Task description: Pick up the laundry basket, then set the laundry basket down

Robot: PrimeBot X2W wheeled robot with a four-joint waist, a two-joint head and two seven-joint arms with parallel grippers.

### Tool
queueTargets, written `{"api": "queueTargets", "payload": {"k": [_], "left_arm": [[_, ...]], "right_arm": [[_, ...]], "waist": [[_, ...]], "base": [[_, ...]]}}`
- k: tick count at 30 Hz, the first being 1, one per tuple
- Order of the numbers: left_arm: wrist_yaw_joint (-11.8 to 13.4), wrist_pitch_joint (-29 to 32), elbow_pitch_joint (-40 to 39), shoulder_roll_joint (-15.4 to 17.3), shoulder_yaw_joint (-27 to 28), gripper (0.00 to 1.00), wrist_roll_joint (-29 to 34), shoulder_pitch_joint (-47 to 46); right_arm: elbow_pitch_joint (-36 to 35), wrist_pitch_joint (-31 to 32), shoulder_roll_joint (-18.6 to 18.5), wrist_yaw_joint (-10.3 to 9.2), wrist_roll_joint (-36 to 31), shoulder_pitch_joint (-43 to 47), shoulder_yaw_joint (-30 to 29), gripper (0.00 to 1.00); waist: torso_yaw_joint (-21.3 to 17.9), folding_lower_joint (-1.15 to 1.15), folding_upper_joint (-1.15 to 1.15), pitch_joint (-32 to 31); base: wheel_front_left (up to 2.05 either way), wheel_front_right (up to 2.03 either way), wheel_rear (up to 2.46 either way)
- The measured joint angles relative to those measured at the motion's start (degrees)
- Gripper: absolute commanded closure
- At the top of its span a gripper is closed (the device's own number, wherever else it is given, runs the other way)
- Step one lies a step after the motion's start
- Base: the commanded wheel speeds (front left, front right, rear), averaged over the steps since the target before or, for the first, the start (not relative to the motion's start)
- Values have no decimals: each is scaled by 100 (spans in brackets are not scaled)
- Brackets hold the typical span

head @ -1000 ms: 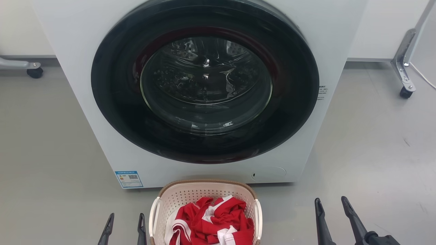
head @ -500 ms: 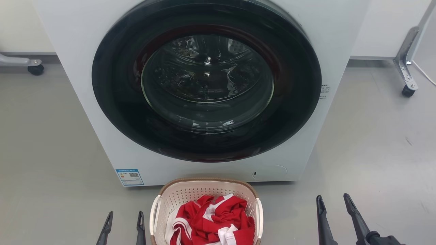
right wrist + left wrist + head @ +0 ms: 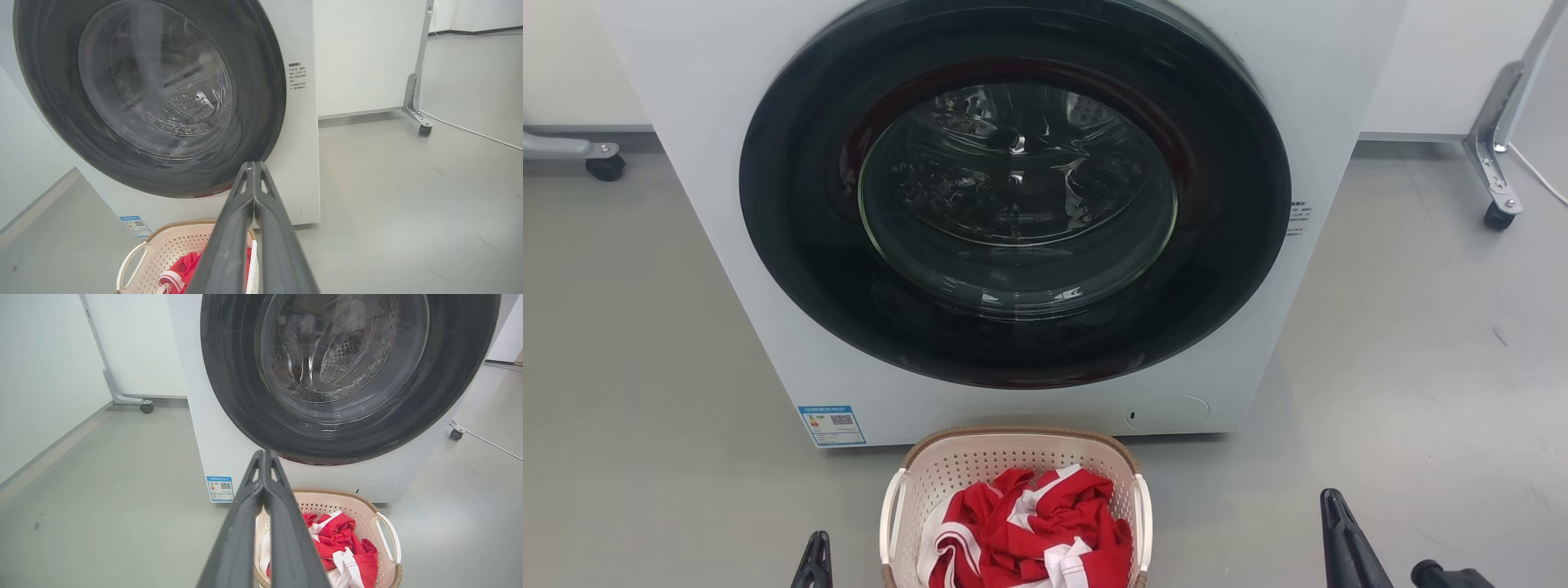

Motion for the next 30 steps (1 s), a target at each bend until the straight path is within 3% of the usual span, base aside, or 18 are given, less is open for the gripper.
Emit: {"api": "queueTargets", "payload": {"k": [30], "left_arm": [[-425,648,425,-58,425,100,-2755,-512]], "right_arm": [[461,673,83,409,2526,-385,-703,100]], "waist": [[-70,0,0,12]], "base": [[0,0,0]]}}
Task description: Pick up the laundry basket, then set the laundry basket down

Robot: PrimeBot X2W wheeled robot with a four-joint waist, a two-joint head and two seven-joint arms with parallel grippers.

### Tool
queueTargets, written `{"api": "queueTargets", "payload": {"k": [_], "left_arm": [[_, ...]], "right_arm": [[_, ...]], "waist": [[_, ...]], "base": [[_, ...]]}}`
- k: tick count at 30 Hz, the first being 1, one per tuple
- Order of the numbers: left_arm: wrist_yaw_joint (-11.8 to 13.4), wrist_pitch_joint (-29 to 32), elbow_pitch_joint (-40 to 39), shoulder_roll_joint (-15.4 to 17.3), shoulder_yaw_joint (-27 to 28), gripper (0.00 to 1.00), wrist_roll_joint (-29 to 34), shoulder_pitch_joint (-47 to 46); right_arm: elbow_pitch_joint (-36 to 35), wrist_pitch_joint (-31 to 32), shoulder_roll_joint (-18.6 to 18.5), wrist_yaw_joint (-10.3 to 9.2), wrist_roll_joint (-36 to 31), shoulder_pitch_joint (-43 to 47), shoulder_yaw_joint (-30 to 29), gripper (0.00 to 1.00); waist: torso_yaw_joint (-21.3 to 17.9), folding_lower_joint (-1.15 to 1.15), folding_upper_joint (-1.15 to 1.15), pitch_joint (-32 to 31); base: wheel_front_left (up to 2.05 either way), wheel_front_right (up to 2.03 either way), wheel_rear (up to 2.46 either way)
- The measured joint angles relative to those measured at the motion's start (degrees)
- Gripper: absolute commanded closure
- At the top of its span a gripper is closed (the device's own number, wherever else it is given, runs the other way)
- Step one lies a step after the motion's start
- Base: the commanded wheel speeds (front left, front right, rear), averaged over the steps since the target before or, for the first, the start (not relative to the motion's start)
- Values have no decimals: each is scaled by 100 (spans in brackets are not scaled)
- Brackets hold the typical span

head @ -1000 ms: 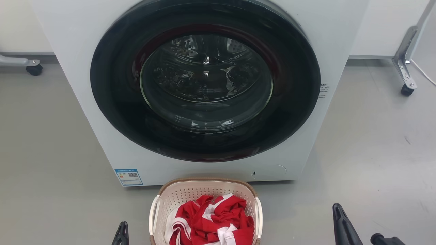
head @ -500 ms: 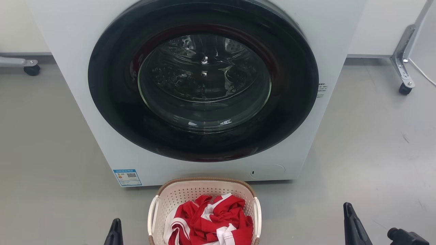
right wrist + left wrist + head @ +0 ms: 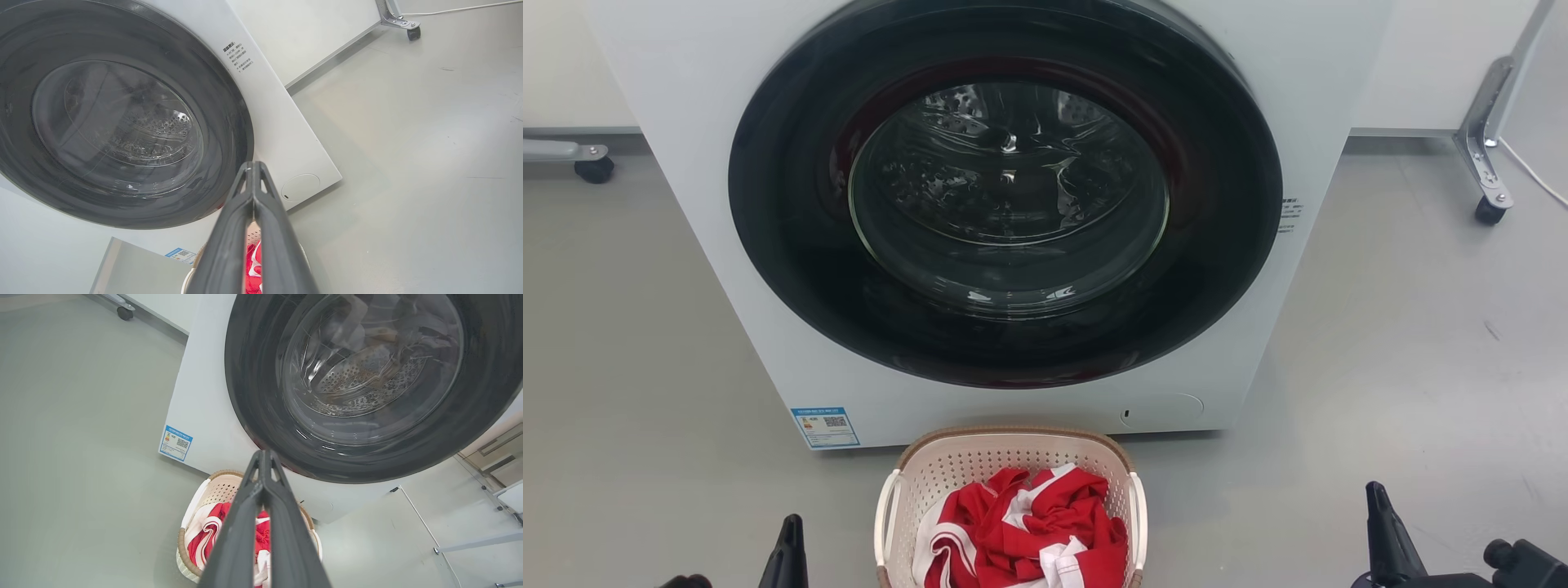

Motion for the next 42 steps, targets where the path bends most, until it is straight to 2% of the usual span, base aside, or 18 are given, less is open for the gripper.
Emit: {"api": "queueTargets", "payload": {"k": [42], "left_arm": [[-591,813,657,-60,627,100,-3709,-792]], "right_arm": [[697,877,119,600,3444,-601,-978,100]], "waist": [[-102,0,0,20]], "base": [[0,0,0]]}}
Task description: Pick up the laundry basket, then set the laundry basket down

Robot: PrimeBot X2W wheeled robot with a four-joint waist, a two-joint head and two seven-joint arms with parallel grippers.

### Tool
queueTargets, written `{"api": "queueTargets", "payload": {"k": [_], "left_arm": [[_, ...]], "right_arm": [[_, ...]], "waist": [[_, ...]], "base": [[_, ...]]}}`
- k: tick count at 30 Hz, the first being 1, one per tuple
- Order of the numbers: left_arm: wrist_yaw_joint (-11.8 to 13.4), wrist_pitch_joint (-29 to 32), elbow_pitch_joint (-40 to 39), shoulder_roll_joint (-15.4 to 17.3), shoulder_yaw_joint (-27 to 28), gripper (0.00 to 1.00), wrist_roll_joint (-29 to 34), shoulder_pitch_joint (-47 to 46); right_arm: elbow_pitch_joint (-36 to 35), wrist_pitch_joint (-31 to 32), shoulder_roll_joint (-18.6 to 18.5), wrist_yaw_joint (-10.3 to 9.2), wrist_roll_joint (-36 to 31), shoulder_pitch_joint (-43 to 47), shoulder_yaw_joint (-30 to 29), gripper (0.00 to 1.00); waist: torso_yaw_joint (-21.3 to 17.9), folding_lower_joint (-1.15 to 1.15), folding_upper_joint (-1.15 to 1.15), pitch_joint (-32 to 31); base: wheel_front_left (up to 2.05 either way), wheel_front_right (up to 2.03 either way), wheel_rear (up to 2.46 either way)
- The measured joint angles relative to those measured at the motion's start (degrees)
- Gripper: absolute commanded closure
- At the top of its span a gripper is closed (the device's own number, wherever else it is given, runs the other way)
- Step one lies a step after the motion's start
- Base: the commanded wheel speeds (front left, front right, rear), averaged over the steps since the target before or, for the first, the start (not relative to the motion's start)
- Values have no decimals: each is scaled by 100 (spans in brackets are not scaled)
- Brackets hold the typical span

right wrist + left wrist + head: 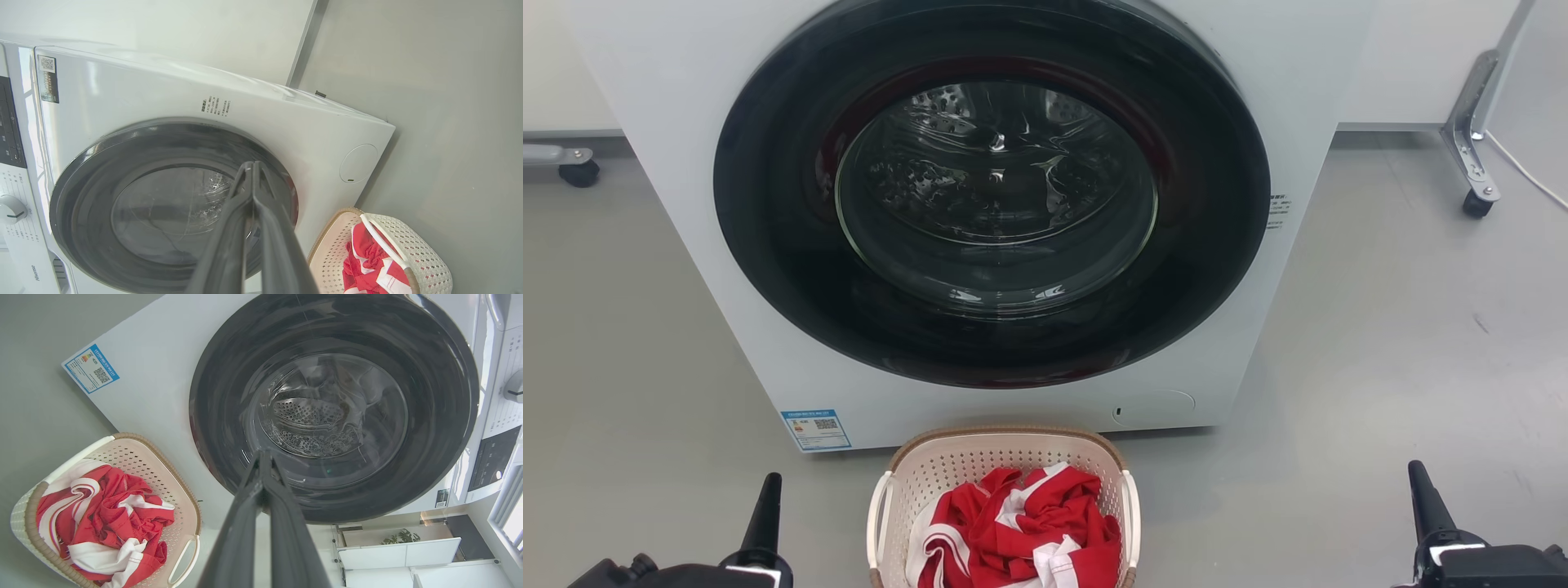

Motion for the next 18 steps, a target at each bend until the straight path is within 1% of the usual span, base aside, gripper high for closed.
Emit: {"api": "queueTargets", "payload": {"k": [1,6,8,14,18], "left_arm": [[-44,24,18,0,20,100,-66,-4],[-102,111,94,-11,67,100,-499,-57],[-146,179,147,-24,103,100,-772,-176],[-241,290,229,-43,216,100,-1321,-246],[-289,348,272,-55,242,100,-1586,-351]], "right_arm": [[24,25,1,22,70,0,-22,100],[122,129,16,100,472,-104,-143,100],[155,180,21,141,731,-143,-203,100],[259,303,30,232,1205,-227,-349,100],[313,372,37,275,1461,-248,-412,100]], "waist": [[-2,0,0,1],[-14,0,0,3],[-22,0,0,5],[-36,0,0,7],[-43,0,0,9]], "base": [[0,0,0],[0,0,0],[0,0,0],[0,0,0],[0,0,0]]}}
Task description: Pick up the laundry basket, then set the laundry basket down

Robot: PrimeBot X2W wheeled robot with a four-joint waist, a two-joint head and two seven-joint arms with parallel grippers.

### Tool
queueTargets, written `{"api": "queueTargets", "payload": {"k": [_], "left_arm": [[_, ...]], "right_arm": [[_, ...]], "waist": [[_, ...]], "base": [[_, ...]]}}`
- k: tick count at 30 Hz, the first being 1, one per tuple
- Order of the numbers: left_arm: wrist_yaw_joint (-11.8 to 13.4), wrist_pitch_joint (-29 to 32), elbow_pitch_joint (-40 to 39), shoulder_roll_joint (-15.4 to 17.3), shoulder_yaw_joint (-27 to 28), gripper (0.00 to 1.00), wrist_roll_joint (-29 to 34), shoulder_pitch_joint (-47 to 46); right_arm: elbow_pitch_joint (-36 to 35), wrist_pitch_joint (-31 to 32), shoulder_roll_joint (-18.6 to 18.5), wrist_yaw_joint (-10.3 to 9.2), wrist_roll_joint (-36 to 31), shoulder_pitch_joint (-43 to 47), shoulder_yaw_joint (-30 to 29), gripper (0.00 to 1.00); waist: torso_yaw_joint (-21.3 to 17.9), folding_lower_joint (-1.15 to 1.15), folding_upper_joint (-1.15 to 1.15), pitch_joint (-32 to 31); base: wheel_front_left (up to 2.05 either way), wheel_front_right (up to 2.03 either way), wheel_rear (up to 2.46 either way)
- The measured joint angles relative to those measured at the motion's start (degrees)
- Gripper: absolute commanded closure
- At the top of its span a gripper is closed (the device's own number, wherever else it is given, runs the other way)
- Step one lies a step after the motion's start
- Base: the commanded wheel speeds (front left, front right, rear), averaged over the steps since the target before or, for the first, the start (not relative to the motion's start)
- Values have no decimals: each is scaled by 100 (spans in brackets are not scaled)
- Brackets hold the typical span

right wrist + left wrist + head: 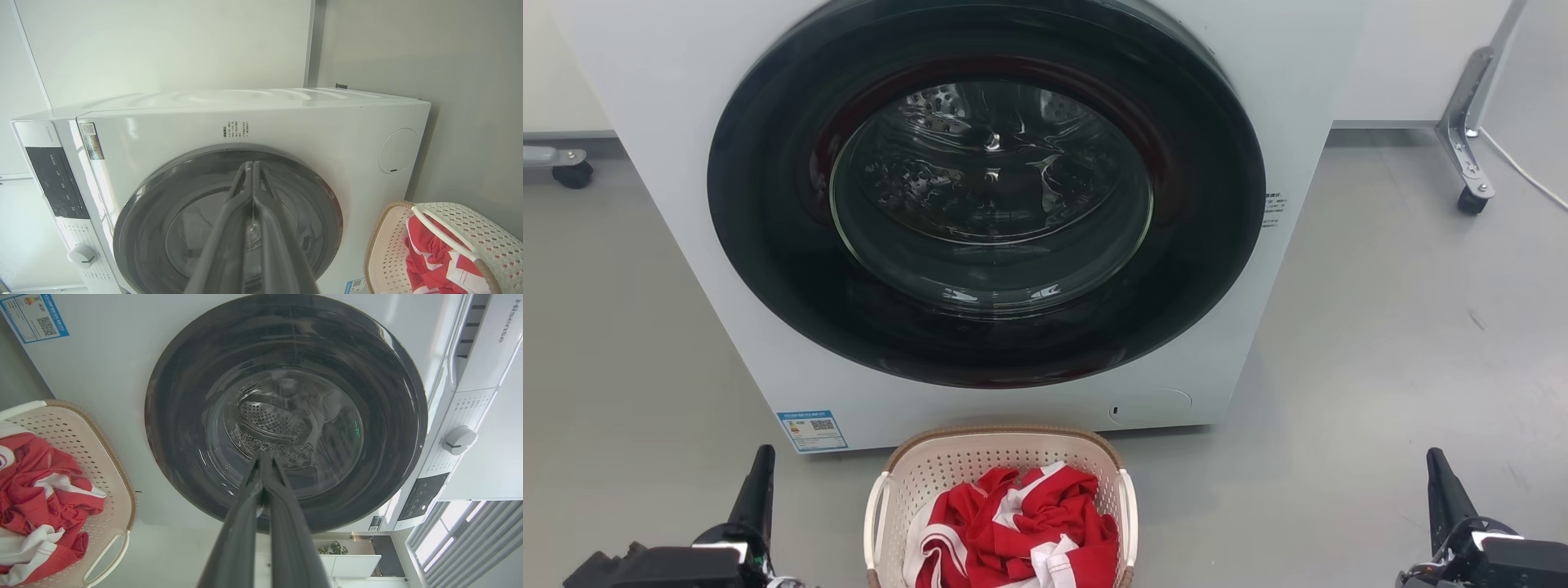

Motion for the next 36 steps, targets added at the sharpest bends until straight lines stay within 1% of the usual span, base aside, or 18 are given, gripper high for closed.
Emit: {"api": "queueTargets", "payload": {"k": [36], "left_arm": [[0,1,10,-8,1,100,-37,-13]], "right_arm": [[3,0,5,0,7,-79,-2,100]], "waist": [[0,0,0,0]], "base": [[0,0,0]]}}
